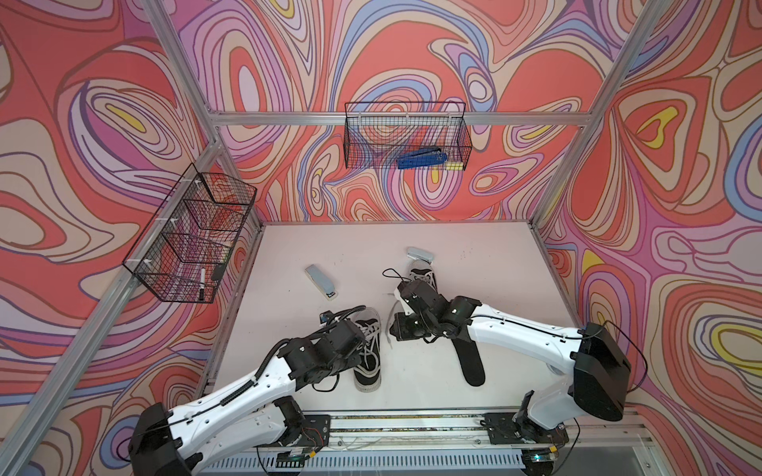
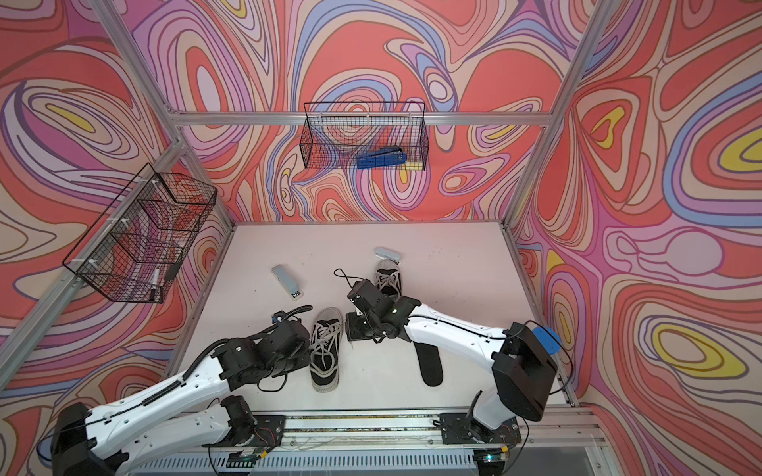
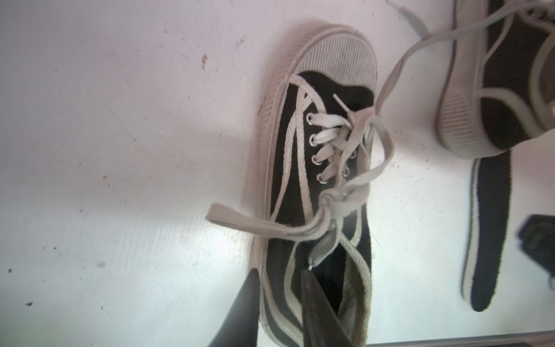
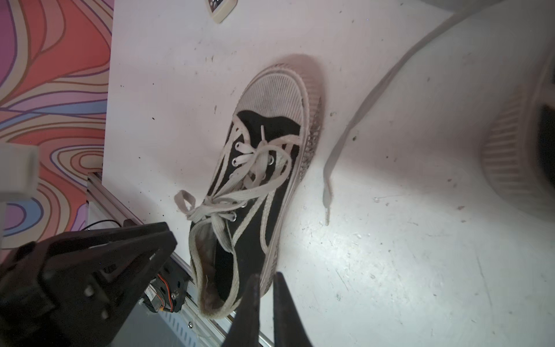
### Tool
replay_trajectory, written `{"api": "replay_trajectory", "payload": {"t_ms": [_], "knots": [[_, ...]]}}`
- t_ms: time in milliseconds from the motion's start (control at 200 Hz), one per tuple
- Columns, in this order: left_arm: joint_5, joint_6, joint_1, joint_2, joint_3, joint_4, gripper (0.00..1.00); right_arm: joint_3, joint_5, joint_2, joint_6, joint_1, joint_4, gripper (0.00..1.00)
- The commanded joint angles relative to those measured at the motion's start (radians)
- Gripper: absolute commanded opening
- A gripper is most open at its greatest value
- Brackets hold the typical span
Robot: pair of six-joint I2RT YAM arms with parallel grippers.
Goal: Remove the insole from the shoe
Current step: Move the shoe to the center of the board, then untie the shoelace on the shoe.
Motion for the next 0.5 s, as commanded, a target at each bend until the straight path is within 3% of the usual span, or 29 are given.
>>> {"api": "replay_trajectory", "payload": {"t_ms": [0, 175, 496], "knots": [[-0.094, -0.135, -0.005, -0.1, -0.015, -0.185, 0.3, 0.054, 0.01, 0.067, -0.002, 0.044, 0.029, 0.15], [-0.161, -0.231, 0.011, -0.228, -0.029, -0.279, 0.28, 0.13, 0.024, 0.167, -0.022, 0.11, 0.02, 0.16], [-0.123, -0.193, 0.078, -0.253, -0.025, -0.263, 0.29, 0.192, 0.047, 0.273, -0.02, 0.149, -0.001, 0.2]]}}
